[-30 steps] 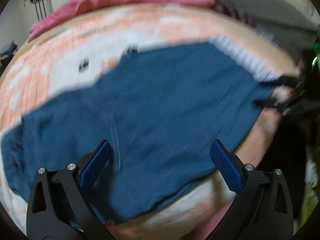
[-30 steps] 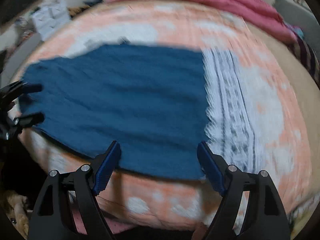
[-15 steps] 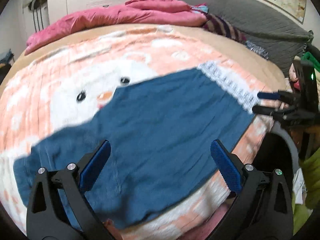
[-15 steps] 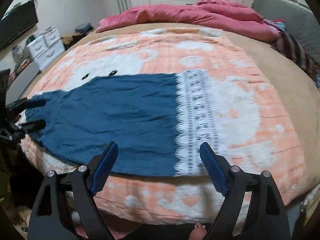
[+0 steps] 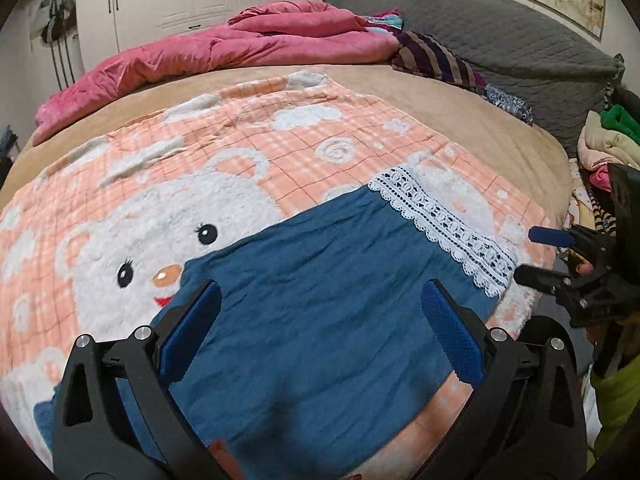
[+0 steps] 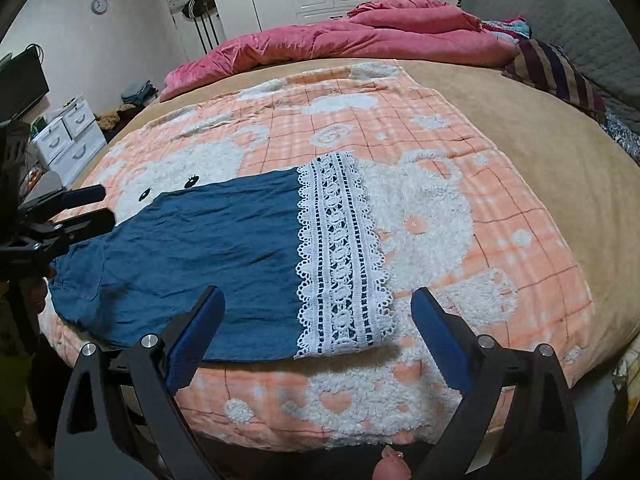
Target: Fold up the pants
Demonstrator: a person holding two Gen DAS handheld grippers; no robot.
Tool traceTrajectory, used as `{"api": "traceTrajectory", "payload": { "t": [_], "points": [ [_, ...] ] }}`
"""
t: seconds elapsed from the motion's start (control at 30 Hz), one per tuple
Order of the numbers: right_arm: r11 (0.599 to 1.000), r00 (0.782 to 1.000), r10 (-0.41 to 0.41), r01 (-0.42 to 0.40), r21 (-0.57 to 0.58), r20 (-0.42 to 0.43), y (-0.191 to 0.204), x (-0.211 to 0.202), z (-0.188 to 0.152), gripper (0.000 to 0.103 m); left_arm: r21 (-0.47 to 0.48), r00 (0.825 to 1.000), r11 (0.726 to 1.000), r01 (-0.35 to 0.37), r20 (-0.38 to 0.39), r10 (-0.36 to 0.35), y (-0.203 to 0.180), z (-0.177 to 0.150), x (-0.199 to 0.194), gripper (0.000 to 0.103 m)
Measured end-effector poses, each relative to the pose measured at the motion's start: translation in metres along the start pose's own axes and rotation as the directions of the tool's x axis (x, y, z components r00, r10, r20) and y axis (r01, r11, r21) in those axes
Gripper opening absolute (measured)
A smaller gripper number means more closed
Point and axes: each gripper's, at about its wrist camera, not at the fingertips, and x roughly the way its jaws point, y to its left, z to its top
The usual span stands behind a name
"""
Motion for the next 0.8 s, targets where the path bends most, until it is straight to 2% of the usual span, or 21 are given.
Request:
{"api": "traceTrajectory", "payload": {
  "t": [0.5, 0.67, 0.73, 0.77, 0.8],
  "points": [
    [0.999, 0.999, 0.012, -0.010, 0.050, -0.047, -0.020, 0.026, -0.005, 0.094, -0.011, 0.989, 0.998, 0.058, -0.133, -0.059, 0.005, 0.033, 0.082, 0.094],
    [0.997, 0.998, 0.039, -0.036, 0.068, -0.053, -0.024, 0.025, -0.010, 0.093, 0.043, 0.987, 0.995, 0.085, -0.143, -0.078, 0.001, 0.045, 0.099, 0.094],
    [0.995, 0.997, 0.055, -0.051, 0.080, -0.055, -0.025, 0.023, -0.012, 0.093, 0.069, 0.984, 0.991, 0.118, -0.141, -0.107, 0.000, 0.054, 0.104, 0.094],
    [0.994, 0.996, 0.067, -0.062, 0.087, -0.057, -0.026, 0.023, -0.013, 0.091, 0.079, 0.982, 0.987, 0.142, -0.140, -0.130, -0.001, 0.058, 0.107, 0.094],
    [0.994, 0.996, 0.073, -0.067, 0.092, -0.060, -0.026, 0.023, -0.014, 0.085, 0.089, 0.979, 0.983, 0.163, -0.139, -0.150, -0.002, 0.062, 0.110, 0.094]
  ]
}}
